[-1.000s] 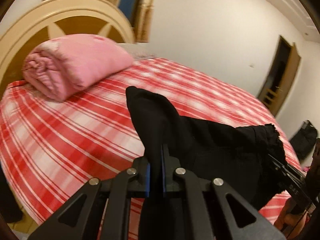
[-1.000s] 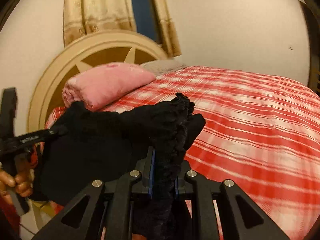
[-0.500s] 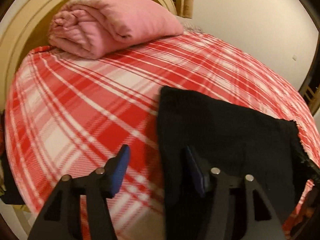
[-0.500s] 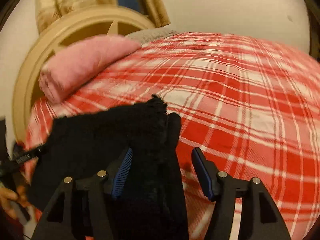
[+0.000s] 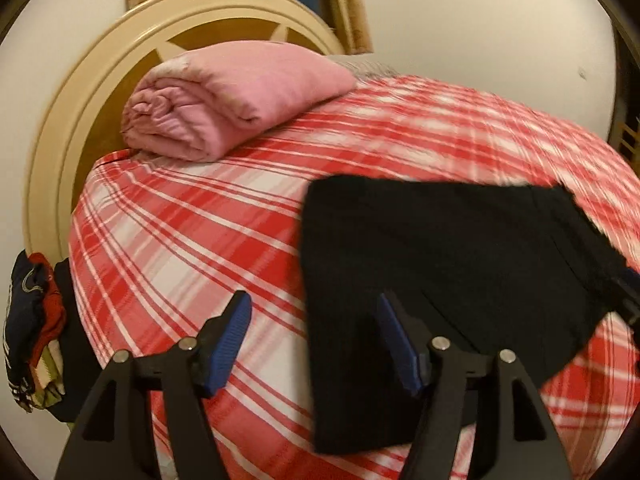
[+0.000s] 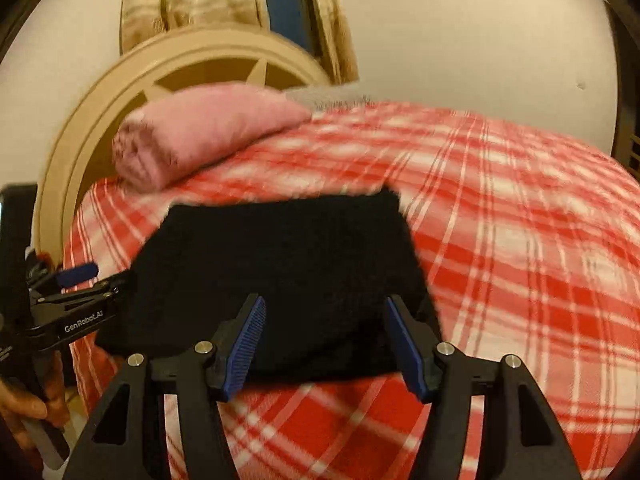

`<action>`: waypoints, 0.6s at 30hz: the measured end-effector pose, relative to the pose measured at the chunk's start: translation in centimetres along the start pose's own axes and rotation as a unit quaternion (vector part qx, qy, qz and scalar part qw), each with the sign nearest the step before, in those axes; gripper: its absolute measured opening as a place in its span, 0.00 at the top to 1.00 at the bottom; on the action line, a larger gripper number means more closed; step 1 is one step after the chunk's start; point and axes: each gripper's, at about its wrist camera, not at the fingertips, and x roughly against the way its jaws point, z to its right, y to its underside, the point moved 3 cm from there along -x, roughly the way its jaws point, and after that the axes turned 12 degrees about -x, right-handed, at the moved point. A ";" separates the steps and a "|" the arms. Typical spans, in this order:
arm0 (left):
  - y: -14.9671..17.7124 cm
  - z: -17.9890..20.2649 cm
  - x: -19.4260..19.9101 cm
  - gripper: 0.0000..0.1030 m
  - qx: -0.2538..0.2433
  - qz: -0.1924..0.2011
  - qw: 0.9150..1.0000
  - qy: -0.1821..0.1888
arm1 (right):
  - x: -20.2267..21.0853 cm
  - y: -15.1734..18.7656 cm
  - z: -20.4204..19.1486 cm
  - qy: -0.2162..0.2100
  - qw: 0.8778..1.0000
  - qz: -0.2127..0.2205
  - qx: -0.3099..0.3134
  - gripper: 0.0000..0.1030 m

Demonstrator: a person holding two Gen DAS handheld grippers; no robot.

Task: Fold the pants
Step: 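Lay the folded pants down and open both grippers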

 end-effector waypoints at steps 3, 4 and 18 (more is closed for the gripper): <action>0.8 1.1 -0.7 0.34 -0.009 -0.011 1.000 -0.005 | -1.8 1.2 0.8 0.005 0.999 -0.030 -0.015 0.39; 1.0 1.3 -0.9 0.34 -0.010 -0.014 1.000 -0.009 | -1.9 1.4 1.0 0.005 1.000 -0.025 -0.015 0.38; 0.9 1.5 -2.9 0.30 0.001 -0.005 1.000 -0.002 | -3.9 1.6 1.4 0.036 0.998 -0.046 -0.036 0.23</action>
